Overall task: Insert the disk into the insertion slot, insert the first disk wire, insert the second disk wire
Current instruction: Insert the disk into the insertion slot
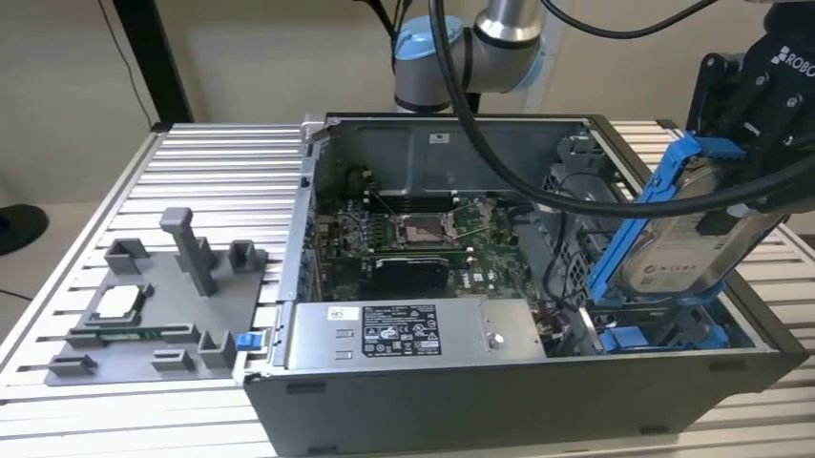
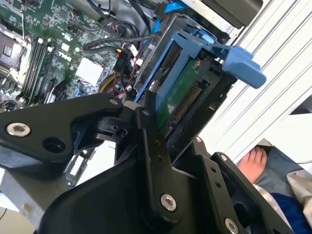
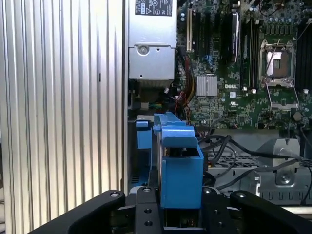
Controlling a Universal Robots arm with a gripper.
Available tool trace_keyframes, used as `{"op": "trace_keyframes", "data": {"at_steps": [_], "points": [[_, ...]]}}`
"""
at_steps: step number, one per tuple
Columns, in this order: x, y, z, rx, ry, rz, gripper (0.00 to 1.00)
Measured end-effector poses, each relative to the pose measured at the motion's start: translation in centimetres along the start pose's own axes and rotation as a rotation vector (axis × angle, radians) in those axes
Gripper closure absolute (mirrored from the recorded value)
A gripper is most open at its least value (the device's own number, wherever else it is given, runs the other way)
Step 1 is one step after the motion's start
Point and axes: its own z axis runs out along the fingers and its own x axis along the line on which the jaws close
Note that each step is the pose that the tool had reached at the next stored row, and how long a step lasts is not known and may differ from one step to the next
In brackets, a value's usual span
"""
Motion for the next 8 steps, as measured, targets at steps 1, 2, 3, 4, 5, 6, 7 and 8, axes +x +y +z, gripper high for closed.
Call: {"op": "trace_keyframes", "data": {"at_steps": [1,2,3,4,5,6,7,8], "points": [[0.0,0.0,0.0,0.0,0.0001,0.0,1.0],[0.0,0.0,0.0,0.0,0.0001,0.0,1.0],[0.0,0.0,0.01,0.0,0.0001,0.0,1.0],[0.0,0.0,0.01,0.0,0.0001,0.0,1.0],[0.0,0.0,0.01,0.0,0.0001,0.0,1.0],[0.0,0.0,0.01,0.0,0.0001,0.0,1.0],[0.0,0.0,0.01,0.0,0.0001,0.0,1.0],[0.0,0.0,0.01,0.0,0.0001,0.0,1.0]]}}
